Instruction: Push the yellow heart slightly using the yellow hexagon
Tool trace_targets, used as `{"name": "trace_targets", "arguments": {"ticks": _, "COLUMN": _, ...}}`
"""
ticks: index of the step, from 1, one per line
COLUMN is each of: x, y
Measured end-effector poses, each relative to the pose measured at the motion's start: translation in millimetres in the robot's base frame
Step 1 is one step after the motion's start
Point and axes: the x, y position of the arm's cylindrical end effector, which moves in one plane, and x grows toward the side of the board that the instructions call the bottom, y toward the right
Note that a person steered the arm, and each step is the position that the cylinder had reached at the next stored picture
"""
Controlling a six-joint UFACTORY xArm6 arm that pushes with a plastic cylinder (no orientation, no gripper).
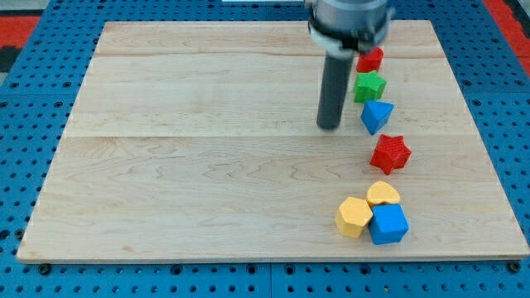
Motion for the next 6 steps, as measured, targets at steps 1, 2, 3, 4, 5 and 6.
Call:
{"name": "trace_targets", "arguments": {"ticks": 1, "x": 58.5, "y": -35.1}}
{"name": "trace_targets", "arguments": {"ticks": 2, "x": 100.4, "y": -43.8}}
{"name": "trace_targets", "arguments": {"ticks": 3, "x": 100.4, "y": -30.2}}
{"name": "trace_targets", "arguments": {"ticks": 4, "x": 106.7, "y": -14.5}}
{"name": "trace_targets", "arguments": {"ticks": 5, "x": 117.9, "y": -14.5}}
{"name": "trace_targets", "arguments": {"ticks": 6, "x": 123.0, "y": -10.6}}
